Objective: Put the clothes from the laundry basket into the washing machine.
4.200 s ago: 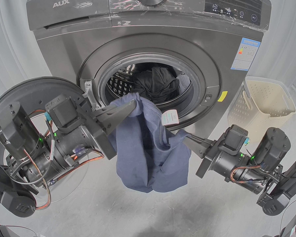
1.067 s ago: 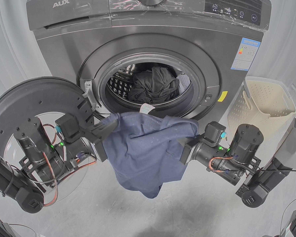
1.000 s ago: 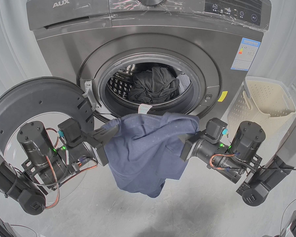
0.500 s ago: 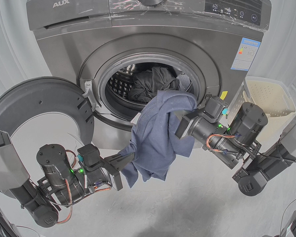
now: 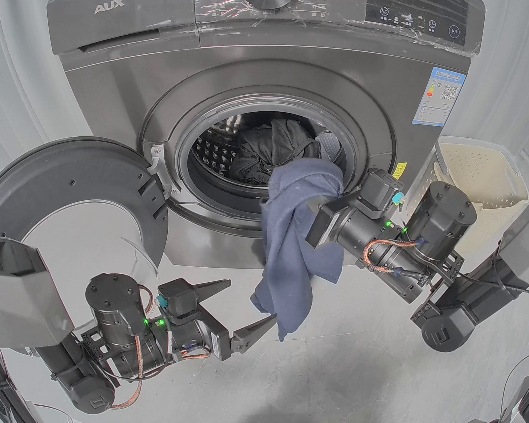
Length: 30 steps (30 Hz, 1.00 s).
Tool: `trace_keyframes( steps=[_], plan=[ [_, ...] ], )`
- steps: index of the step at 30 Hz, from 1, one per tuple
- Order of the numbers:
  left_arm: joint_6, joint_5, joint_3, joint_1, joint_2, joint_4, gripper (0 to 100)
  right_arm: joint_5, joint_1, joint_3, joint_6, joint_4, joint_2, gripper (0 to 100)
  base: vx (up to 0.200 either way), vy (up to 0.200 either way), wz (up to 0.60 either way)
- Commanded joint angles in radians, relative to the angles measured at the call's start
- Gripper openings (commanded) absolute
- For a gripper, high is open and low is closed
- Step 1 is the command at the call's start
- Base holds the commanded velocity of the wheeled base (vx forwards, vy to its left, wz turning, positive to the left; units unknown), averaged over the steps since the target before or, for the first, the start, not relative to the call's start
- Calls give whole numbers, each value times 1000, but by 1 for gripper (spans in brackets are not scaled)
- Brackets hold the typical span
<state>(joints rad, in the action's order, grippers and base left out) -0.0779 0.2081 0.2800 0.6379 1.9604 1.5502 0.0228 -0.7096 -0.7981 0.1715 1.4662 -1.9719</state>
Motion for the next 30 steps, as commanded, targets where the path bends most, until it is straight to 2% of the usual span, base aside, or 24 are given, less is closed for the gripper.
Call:
trace_keyframes(
  steps=[1, 13, 20, 30],
  plan=[
    [0, -1, 30, -1, 49, 1, 100, 0, -16, -6, 0, -1, -1, 0, 0, 0, 0],
    [-2, 1, 232, 2, 209, 1, 100, -9, -76, -9, 0, -1, 2, 0, 0, 0, 0],
    [1, 1, 298, 22, 275, 2, 100, -9, -110, -21, 0, -1, 1, 0, 0, 0, 0],
    [3, -12, 410, 14, 364, 1, 100, -10, -122, -29, 0, -3, 7, 0, 0, 0, 0]
  ],
)
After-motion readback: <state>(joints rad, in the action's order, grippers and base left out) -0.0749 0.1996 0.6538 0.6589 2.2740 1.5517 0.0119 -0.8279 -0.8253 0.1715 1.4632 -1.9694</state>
